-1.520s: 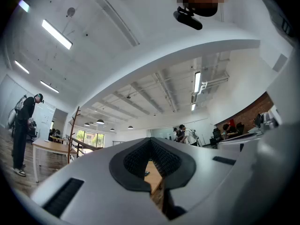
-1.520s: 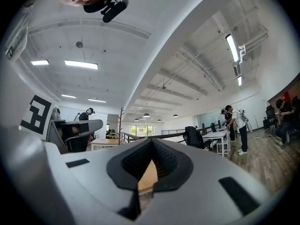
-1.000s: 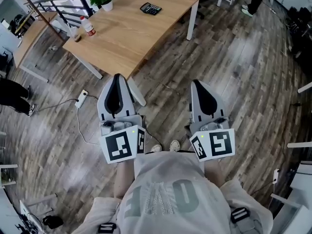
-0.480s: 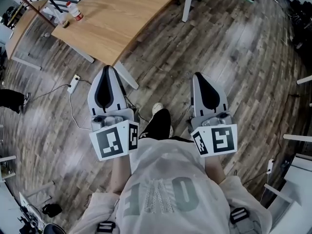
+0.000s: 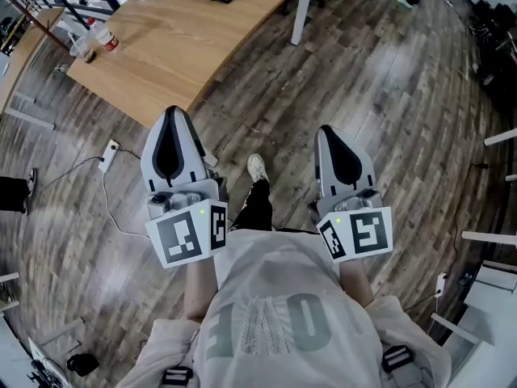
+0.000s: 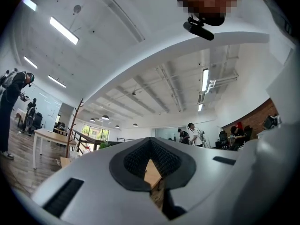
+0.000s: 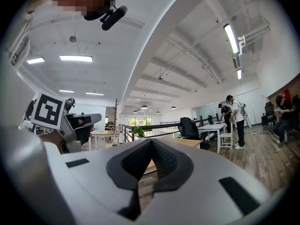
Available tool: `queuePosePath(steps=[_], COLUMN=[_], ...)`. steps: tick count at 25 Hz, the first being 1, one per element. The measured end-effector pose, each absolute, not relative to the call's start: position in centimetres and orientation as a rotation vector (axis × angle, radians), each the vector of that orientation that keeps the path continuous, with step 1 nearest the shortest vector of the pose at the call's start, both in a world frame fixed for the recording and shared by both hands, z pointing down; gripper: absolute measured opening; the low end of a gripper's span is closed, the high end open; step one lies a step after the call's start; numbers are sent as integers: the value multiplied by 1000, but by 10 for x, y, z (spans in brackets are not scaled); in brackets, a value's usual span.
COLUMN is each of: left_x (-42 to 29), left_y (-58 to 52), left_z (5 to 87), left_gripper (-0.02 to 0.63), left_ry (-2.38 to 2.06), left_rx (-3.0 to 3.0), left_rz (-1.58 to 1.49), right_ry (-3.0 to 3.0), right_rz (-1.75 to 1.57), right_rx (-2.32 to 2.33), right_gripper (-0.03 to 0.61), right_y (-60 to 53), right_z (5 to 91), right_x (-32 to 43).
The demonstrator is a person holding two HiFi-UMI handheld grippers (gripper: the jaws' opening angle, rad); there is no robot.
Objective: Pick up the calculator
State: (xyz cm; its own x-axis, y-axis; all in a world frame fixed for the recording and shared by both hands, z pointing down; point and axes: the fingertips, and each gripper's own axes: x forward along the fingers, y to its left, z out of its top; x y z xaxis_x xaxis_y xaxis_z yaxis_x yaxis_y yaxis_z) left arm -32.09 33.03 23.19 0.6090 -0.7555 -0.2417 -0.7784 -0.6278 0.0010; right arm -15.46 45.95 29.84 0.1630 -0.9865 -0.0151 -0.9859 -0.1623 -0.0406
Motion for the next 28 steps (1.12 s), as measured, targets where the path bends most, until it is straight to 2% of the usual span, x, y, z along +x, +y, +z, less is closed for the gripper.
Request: queuePosePath(steps=[16,28], left_x=[-213,-184], left_y=[150,57], left_z=[209,212], left_gripper=[9,9], left_ry=[1311,1333], left_rx=[-2682,-2736], left_rz=[298,363], right_ry=[2057,2075], right_rz=[8,59], right_rx=[-2259,-2354], right_gripper=[18,18], right_y=[266,182], right_z=[268,253], right_x=[-53,-16])
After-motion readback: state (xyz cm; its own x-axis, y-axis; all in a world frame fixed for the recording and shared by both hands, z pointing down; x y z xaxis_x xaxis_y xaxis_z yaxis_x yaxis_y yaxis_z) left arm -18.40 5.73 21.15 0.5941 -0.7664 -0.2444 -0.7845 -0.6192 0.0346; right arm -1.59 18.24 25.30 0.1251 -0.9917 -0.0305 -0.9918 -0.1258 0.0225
